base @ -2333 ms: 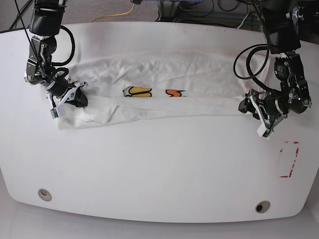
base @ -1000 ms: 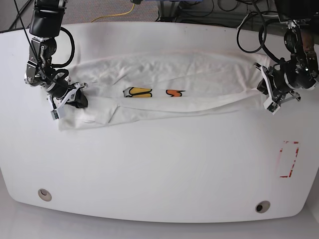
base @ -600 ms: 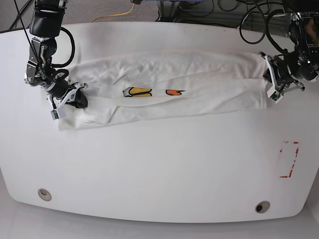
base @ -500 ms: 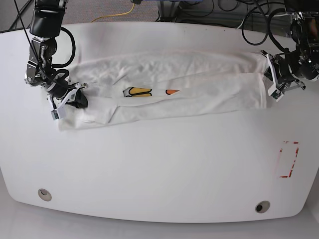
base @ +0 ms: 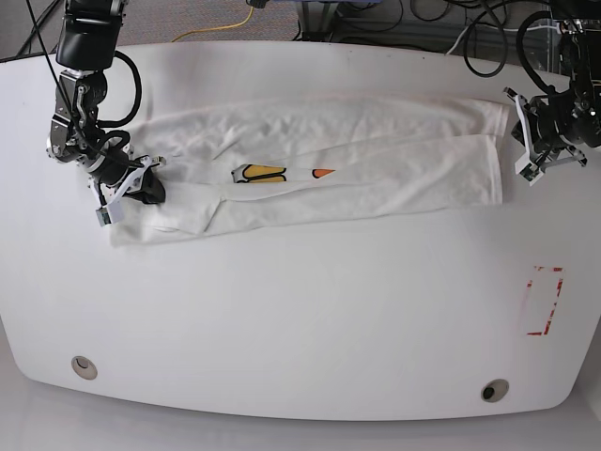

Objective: Layout the t-shirt on the table in an organized manner, then fold the t-shirt properly
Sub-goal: 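Open both grippers, release the folded shirt and raise them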

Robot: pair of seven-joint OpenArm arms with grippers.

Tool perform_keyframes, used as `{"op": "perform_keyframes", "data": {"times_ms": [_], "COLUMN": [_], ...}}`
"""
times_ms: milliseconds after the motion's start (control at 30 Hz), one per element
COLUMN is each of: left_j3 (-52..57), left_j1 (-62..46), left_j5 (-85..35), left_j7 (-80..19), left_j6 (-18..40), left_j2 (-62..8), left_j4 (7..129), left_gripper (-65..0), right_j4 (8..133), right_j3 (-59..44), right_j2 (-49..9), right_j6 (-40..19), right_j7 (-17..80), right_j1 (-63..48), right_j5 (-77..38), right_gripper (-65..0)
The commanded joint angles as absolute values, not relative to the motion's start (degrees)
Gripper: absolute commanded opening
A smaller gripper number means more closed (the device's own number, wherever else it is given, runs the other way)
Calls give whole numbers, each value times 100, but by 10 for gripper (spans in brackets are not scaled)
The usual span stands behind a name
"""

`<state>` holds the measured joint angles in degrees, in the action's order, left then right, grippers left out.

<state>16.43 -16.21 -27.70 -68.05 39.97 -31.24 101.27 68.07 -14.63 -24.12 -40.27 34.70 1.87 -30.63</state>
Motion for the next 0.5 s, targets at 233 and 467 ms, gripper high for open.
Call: {"op": "perform_keyframes", "data": {"times_ms": [233, 467], "left_j3": [1815, 2607], "left_j1": [-1675, -1596], "left_j5": [-2826, -2826], "left_j7": [-6782, -6782], "left_j6": [4000, 4000], "left_j2": [-3477, -3442], "left_j4": [10255, 10255], "left_gripper": [-482, -413], "right_j4": [7152, 8453], "right_j3": [-1569, -2246], "right_j2": [-2510, -2229], "right_j6": [-4000, -4000], "right_j7": [3802, 4268], "right_j1": [242, 31], "right_j5": [-3046, -3046], "right_gripper": [-438, -117]}}
